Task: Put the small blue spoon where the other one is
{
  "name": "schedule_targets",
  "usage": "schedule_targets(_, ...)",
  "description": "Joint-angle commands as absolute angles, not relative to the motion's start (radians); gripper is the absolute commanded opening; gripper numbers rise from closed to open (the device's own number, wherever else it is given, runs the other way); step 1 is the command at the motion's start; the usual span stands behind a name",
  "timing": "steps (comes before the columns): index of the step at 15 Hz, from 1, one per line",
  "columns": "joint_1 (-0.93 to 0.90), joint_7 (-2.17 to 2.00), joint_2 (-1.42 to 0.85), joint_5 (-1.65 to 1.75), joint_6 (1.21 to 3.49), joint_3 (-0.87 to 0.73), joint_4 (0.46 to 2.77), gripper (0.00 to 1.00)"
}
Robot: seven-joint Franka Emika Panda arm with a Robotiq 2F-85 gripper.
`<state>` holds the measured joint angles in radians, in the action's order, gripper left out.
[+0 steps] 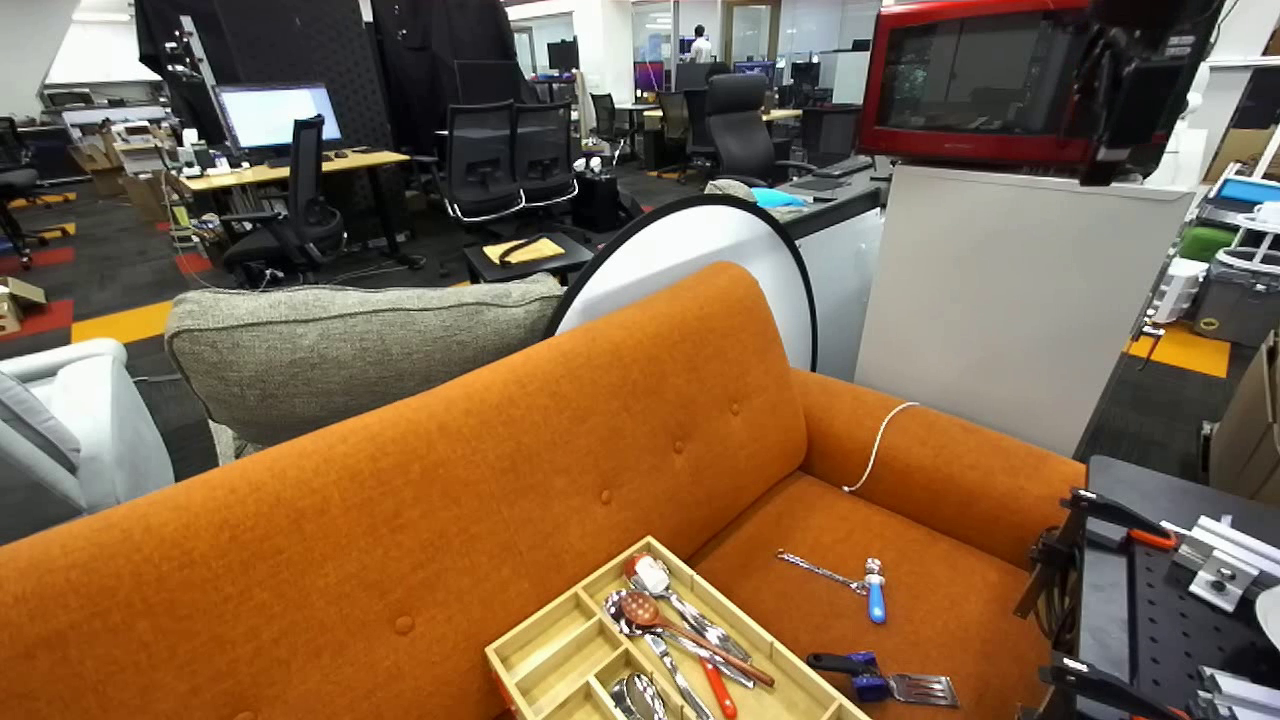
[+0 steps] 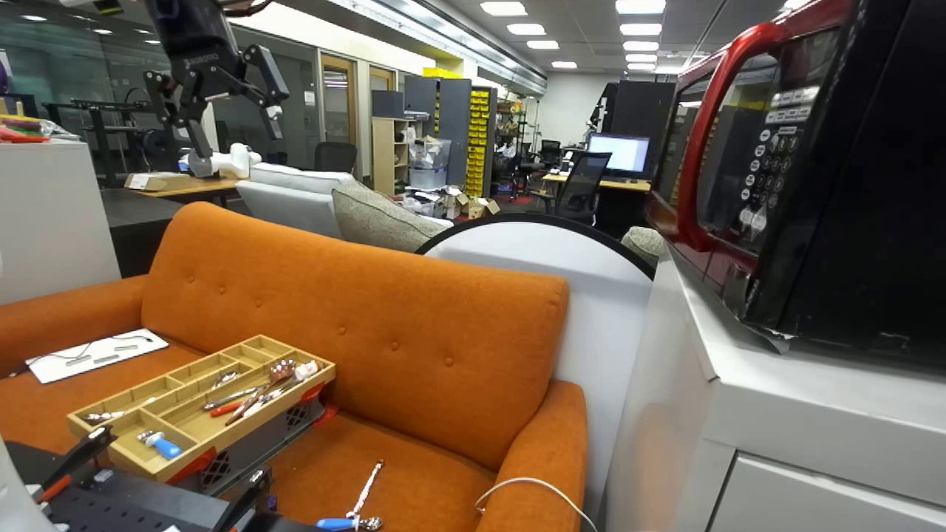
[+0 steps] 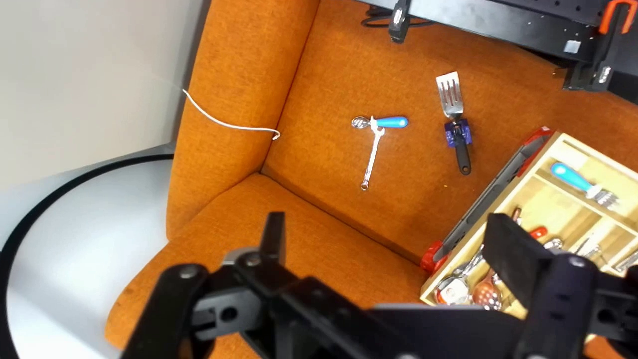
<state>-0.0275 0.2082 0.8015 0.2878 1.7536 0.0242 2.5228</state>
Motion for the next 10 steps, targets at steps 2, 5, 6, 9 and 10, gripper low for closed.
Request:
schedule_targets(2, -0.081, 0.223, 0.686, 0.373, 1.894, 0.047, 2.563, 1.00)
schedule_targets(5, -0.074, 0.192, 0.591, 0.425, 1.969, 0.068, 2.573, 1.00)
schedule_targets(6, -0.090, 0.198, 0.628, 0.389, 1.948, 0.056, 2.586, 1.00)
schedule_targets(9, -0.087, 0.191, 0.588, 0.408, 1.964, 0.058, 2.580, 1.00)
schedule_targets(10, -0.087, 0.191, 0.591, 0.408, 1.964, 0.058, 2.579, 1.00)
